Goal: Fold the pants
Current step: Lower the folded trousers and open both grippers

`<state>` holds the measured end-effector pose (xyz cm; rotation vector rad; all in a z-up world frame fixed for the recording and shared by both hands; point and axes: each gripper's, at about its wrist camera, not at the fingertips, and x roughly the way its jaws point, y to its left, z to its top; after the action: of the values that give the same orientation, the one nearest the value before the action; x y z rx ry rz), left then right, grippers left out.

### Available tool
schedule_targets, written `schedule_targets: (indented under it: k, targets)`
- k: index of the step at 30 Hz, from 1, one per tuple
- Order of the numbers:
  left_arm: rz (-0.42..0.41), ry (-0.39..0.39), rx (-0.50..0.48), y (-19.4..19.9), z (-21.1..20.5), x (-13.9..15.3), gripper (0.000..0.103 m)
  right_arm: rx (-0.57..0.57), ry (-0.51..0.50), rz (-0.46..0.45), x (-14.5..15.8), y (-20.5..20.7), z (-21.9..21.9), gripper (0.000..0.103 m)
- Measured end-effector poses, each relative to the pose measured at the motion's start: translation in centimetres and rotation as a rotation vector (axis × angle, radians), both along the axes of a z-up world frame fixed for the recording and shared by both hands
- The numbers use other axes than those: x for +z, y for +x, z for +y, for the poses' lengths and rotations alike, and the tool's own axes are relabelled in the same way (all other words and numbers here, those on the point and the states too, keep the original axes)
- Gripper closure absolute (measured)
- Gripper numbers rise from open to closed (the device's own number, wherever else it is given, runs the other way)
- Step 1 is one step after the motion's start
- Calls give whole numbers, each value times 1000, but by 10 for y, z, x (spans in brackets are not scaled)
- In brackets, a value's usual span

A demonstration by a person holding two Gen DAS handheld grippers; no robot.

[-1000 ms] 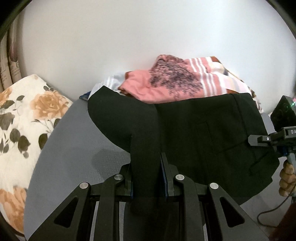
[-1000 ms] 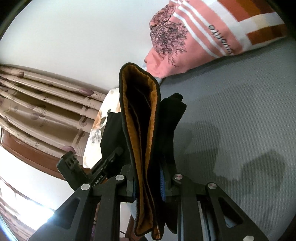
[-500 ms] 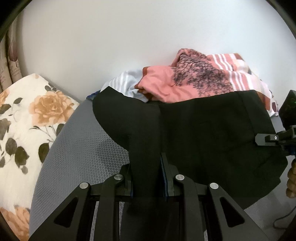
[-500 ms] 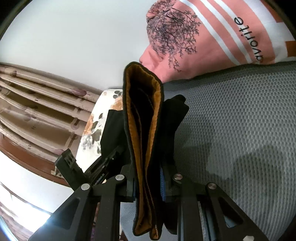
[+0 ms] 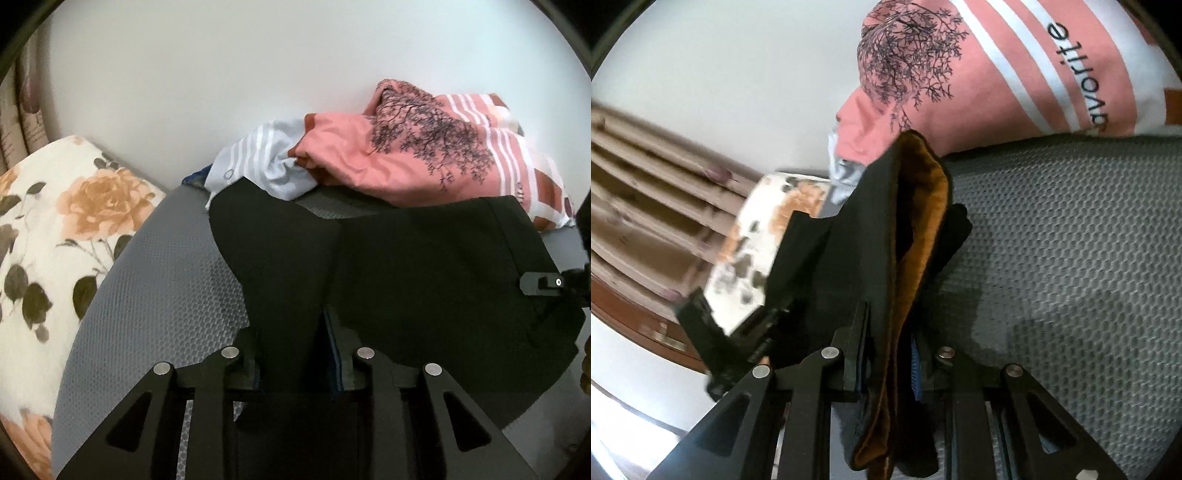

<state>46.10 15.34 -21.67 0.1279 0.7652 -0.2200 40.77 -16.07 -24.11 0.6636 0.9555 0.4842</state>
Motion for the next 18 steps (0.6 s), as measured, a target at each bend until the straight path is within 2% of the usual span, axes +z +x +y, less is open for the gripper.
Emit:
schedule_targets:
  k: [2,6,8,9,11,12,13,16,18]
  targets:
    - [-11,11,31,-1,2,-5,69,-1,-125,-36,3,-3,12,84]
    - [-31,-11,107,-2,14,-12,59,-45,-292,-75,2,-5,28,73]
    - [-49,0,142,-2,20,-15,59,-72,-336,-91,1,-7,32,67]
    - [-55,-7,154,-3,23,-15,55,-94,-367,-102,1,-9,35,61]
    - [-76,-27,178,-6,30,-13,42,-136,-437,-136,0,-14,40,53]
    - [-91,-31,190,-7,32,-11,30,-157,-463,-154,0,-17,42,46]
    - [-112,-36,204,-10,33,-10,25,-183,-488,-171,0,-21,44,43]
    - [-184,-47,230,-24,36,-5,19,-259,-543,-238,4,-34,49,40]
    - [-211,-36,239,-28,35,-2,14,-275,-564,-266,9,-38,51,30]
